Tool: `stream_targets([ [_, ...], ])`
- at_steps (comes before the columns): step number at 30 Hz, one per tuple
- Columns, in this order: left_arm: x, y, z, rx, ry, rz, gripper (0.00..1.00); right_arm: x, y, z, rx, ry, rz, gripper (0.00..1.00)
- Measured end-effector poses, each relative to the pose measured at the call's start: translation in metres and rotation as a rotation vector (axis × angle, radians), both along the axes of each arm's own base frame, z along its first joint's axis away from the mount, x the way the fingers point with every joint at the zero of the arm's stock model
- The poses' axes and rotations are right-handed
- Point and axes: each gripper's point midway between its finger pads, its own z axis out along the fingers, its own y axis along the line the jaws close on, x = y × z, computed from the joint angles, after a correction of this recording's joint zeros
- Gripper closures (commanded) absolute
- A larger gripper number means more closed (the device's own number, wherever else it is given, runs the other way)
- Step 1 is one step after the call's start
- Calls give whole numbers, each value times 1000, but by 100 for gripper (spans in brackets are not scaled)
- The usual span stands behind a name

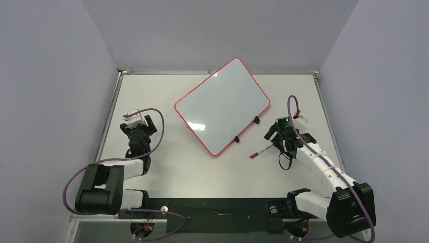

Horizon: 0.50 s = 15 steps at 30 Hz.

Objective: Write a sentence on the whiteboard
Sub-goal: Open the whiteboard marker at the center of the board.

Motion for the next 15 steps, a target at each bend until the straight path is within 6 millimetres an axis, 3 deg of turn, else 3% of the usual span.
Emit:
stream_targets([
  [10,-5,4,-5,-6,10,25,32,-8,9,-42,-32,232,-43,29],
  [15,-5,4,-6,-6,11,27,32,-7,10,-51,-59,284,-54,32],
])
